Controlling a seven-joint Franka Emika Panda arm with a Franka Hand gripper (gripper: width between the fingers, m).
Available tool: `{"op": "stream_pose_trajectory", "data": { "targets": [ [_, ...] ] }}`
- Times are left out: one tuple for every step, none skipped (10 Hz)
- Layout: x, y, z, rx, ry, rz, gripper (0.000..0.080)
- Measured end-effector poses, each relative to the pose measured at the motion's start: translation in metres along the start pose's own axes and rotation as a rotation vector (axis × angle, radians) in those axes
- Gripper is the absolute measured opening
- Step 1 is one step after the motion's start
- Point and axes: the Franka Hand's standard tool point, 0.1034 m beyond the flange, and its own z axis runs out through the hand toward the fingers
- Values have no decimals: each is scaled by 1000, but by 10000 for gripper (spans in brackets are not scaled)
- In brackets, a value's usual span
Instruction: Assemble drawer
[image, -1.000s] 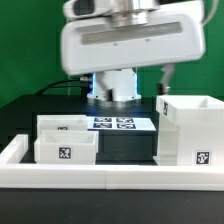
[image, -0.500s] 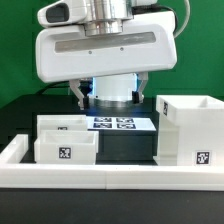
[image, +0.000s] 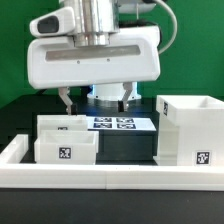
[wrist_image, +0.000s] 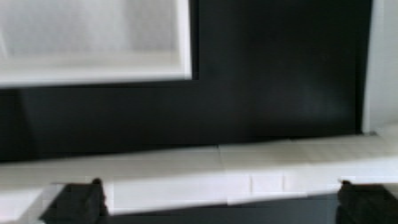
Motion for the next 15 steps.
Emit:
{"op": "stream_pose_trajectory", "data": {
  "targets": [
    [-9,6,7,-9,-5,7,649],
    [-16,9,14,-15,-9,13,649],
    [-20,10,19,-26,7,11,649],
    [-20,9,19,-24,2,10,649],
    [-20,9,19,-24,3,10,649],
    [-20,9,19,-24,2,11,649],
    [-20,9,19,-24,2,11,649],
    [-22,11,20,-25,3,5,649],
    [-32,16,26,-32,11,5,649],
    [-44,18,33,-43,13,5,649],
    [-51,19,36,-46,8,5,649],
    [-55,19,40,-49,6,2,649],
    [-60,20,45,-53,1,1,649],
    [-61,19,49,-56,4,-1,649],
    [-63,20,53,-59,2,-2,649]
  ]
}}
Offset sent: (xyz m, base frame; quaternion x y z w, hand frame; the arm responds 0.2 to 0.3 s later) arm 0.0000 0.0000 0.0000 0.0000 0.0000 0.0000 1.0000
